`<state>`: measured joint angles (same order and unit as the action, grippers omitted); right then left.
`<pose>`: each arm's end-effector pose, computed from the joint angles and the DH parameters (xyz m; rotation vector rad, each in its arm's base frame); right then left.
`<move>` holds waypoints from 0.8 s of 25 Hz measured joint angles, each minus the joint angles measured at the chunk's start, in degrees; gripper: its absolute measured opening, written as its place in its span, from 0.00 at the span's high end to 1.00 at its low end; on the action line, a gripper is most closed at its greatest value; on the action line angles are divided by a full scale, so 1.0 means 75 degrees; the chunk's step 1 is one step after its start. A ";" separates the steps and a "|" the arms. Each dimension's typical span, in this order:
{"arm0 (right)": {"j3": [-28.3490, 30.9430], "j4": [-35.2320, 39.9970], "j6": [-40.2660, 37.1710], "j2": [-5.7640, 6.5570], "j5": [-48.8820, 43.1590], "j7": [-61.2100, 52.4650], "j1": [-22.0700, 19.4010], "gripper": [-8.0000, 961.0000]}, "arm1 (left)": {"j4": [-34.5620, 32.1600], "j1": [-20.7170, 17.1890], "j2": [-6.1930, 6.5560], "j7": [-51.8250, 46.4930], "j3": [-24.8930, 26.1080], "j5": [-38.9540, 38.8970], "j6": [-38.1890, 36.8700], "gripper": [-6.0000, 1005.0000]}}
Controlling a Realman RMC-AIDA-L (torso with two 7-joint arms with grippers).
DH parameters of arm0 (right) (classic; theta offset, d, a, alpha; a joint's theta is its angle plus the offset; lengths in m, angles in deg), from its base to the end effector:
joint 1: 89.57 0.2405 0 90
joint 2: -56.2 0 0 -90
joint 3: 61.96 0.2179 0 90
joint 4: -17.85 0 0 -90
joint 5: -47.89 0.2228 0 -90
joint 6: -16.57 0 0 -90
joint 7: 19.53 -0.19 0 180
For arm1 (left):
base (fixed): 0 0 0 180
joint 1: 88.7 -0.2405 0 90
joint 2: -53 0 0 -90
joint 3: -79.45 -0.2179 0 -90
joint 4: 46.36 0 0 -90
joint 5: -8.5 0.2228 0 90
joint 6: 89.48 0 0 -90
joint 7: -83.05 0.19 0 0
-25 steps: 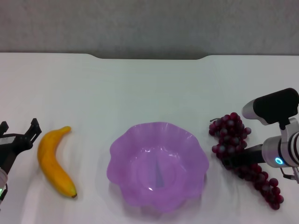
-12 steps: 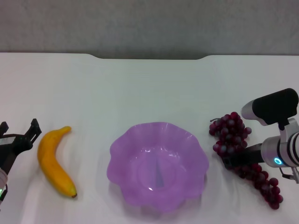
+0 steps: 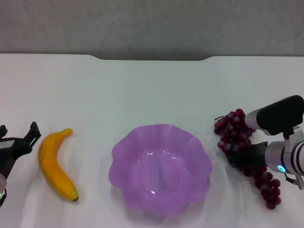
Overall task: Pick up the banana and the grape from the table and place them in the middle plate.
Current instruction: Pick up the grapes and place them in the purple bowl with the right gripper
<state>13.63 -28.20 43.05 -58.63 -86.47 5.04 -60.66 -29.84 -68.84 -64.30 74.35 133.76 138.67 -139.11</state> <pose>0.2740 0.4016 -0.0912 -2.1840 0.9841 -0.1206 -0.3548 0.3590 -0.0169 -1.5208 -0.8475 -0.5345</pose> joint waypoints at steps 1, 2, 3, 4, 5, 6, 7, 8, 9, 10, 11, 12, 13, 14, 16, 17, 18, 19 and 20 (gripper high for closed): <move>-0.0119 -0.0001 -0.0200 0.0000 -0.0002 0.0003 -0.0054 0.61 | -0.0002 -0.0001 0.0001 0.0000 0.0000 -0.0001 0.0000 0.11; -0.0177 -0.0002 -0.0355 0.0000 -0.0002 0.0004 -0.0101 0.61 | -0.0005 -0.0001 0.0001 0.0000 0.0000 -0.0001 0.0000 0.11; -0.0248 -0.0001 -0.0569 -0.0002 -0.0001 0.0003 -0.0172 0.61 | -0.0009 -0.0001 0.0003 0.0000 0.0000 -0.0001 0.0001 0.11; -0.0347 -0.0002 -0.0850 -0.0004 0.0011 0.0004 -0.0265 0.62 | -0.0009 0.0000 0.0002 0.0000 0.0000 -0.0001 0.0001 0.11; -0.0437 -0.0007 -0.1072 -0.0006 0.0025 0.0004 -0.0345 0.62 | -0.0010 0.0001 0.0004 0.0000 0.0000 -0.0001 0.0001 0.11; -0.0531 -0.0028 -0.1327 -0.0009 0.0041 0.0005 -0.0427 0.62 | -0.0011 0.0001 0.0004 0.0000 0.0000 -0.0001 0.0002 0.11; -0.0648 -0.0080 -0.1602 -0.0012 0.0047 0.0005 -0.0540 0.62 | -0.0012 0.0001 0.0005 0.0000 0.0000 -0.0001 0.0003 0.11; -0.0783 -0.0165 -0.1904 -0.0014 0.0050 0.0005 -0.0674 0.62 | -0.0012 0.0000 0.0005 0.0000 0.0000 -0.0001 0.0003 0.11; -0.0880 -0.0253 -0.2163 -0.0015 0.0046 0.0005 -0.0781 0.62 | -0.0012 -0.0003 0.0006 0.0000 0.0000 -0.0001 0.0004 0.11; -0.0985 -0.0355 -0.2403 -0.0016 0.0033 0.0005 -0.0909 0.63 | -0.0012 -0.0005 0.0007 0.0000 0.0000 -0.0001 0.0005 0.11; -0.1085 -0.0463 -0.2681 -0.0012 0.0014 0.0006 -0.1045 0.63 | -0.0012 -0.0005 0.0008 0.0000 0.0000 -0.0001 0.0006 0.11; -0.1192 -0.0577 -0.2985 -0.0007 -0.0006 0.0009 -0.1207 0.63 | -0.0012 -0.0005 0.0008 0.0000 0.0000 -0.0001 0.0007 0.11; -0.1269 -0.0656 -0.3242 -0.0001 -0.0013 0.0012 -0.1325 0.63 | -0.0013 -0.0009 0.0009 0.0000 0.0000 -0.0001 0.0007 0.11; -0.1346 -0.0726 -0.3475 0.0004 -0.0015 0.0015 -0.1440 0.63 | -0.0012 -0.0011 0.0009 0.0000 0.0000 -0.0001 0.0008 0.11; -0.1567 -0.0804 -0.4065 0.0010 -0.0016 0.0017 -0.1636 0.63 | -0.0012 -0.0015 0.0009 0.0000 0.0000 -0.0001 0.0008 0.11; -0.1691 -0.0814 -0.4332 0.0011 -0.0019 0.0017 -0.1709 0.64 | -0.0012 -0.0015 0.0009 0.0000 0.0001 -0.0001 0.0009 0.11; -0.1799 -0.0813 -0.4592 0.0010 -0.0021 0.0017 -0.1762 0.64 | -0.0012 -0.0015 0.0009 0.0000 0.0003 -0.0001 0.0008 0.11; -0.1933 -0.0809 -0.4886 0.0011 -0.0024 0.0018 -0.1817 0.64 | -0.0012 -0.0015 0.0009 0.0000 0.0006 -0.0001 0.0008 0.11; -0.2072 -0.0774 -0.5237 0.0010 -0.0027 0.0035 -0.1852 0.64 | -0.0012 -0.0015 0.0009 0.0000 0.0009 -0.0001 0.0008 0.11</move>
<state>-1.91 -34.00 3.78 -58.56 -86.67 5.31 -74.55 -29.93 -68.95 -64.24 74.34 133.83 138.66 -139.05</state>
